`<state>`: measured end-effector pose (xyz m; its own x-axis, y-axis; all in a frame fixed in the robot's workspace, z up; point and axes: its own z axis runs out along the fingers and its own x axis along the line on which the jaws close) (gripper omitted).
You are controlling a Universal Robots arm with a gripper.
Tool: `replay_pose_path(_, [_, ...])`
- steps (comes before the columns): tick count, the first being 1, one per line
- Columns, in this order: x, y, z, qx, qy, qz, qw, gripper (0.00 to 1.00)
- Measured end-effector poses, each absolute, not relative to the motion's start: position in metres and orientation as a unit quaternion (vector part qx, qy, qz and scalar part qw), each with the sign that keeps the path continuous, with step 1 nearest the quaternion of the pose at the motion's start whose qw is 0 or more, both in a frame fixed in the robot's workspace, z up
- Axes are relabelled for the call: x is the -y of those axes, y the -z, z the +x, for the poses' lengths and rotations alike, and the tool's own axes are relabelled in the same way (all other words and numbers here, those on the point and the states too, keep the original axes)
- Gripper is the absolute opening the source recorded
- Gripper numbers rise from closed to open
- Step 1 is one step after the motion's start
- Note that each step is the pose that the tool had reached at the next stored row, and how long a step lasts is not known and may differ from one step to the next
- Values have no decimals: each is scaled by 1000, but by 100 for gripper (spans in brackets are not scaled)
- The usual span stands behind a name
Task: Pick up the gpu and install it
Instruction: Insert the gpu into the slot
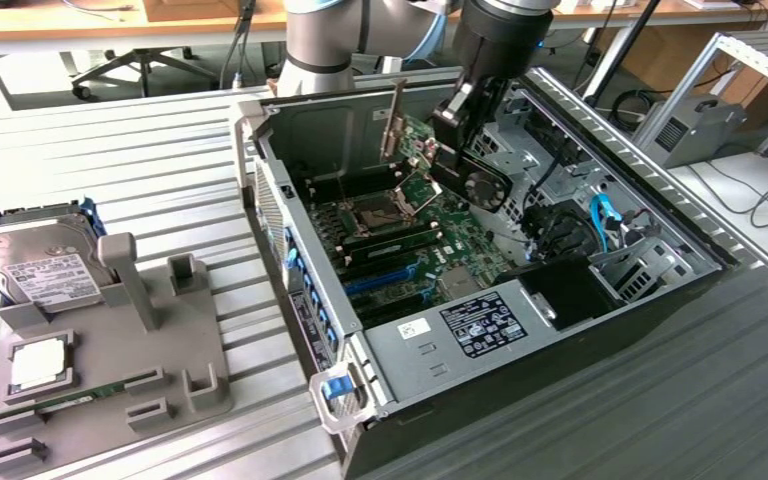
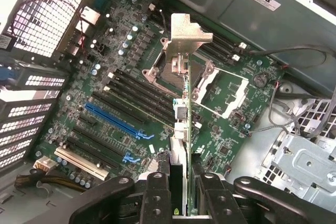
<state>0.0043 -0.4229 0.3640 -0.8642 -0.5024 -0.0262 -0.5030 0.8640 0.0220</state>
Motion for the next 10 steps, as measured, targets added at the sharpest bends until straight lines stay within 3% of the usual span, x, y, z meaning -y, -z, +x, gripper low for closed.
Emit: replay_pose_path(10, [423, -364, 4, -960, -14, -281, 9, 26])
